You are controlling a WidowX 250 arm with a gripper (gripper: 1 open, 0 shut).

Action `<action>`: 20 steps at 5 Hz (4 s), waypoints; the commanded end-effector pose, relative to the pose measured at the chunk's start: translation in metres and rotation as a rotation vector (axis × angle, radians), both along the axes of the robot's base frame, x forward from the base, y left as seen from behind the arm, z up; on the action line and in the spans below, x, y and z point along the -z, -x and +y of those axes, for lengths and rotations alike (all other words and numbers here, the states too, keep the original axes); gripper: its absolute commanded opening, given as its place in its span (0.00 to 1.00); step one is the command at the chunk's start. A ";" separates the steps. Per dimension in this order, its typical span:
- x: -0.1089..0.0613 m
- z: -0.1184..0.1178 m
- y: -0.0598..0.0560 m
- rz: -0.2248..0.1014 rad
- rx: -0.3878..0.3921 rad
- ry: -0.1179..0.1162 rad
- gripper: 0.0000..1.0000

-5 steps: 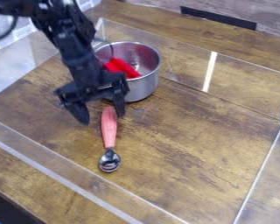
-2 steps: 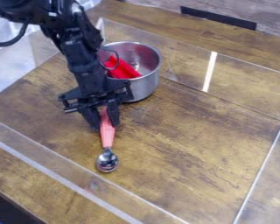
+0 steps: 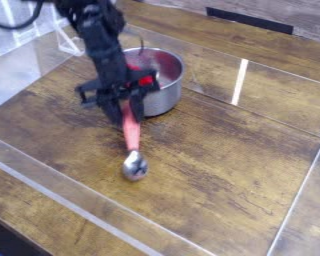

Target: Move the pink spoon to the right side of the table

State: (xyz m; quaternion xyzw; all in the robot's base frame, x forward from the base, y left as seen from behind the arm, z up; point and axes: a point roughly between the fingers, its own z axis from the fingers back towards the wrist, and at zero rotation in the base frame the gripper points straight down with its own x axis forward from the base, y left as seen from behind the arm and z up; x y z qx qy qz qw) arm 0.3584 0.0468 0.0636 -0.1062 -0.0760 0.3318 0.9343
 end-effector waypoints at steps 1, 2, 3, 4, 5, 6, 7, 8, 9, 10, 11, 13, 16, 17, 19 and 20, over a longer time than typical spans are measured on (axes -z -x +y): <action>-0.045 -0.003 -0.023 -0.085 -0.051 -0.003 0.00; -0.062 0.020 -0.021 -0.100 -0.044 0.044 0.00; -0.063 0.044 -0.012 -0.101 -0.058 0.082 0.00; -0.059 0.040 -0.008 -0.096 -0.065 0.104 0.00; -0.052 0.029 -0.008 -0.092 -0.058 0.118 0.00; -0.058 0.026 -0.016 -0.105 -0.071 0.123 0.00; -0.064 0.006 -0.027 -0.115 -0.015 0.130 0.00; -0.067 -0.015 -0.044 -0.119 0.043 0.143 0.00; -0.069 -0.009 -0.048 -0.122 0.097 0.132 0.00; -0.065 -0.013 -0.046 -0.118 0.142 0.138 1.00; -0.076 -0.030 -0.041 -0.118 0.156 0.141 0.00; -0.089 -0.053 -0.035 -0.120 0.129 0.138 0.00; -0.107 -0.113 -0.021 -0.116 0.252 0.166 0.00; -0.104 -0.131 -0.015 -0.111 0.238 0.170 1.00; -0.077 -0.160 -0.017 -0.069 0.371 0.169 1.00; -0.059 -0.163 -0.023 -0.055 0.414 0.159 1.00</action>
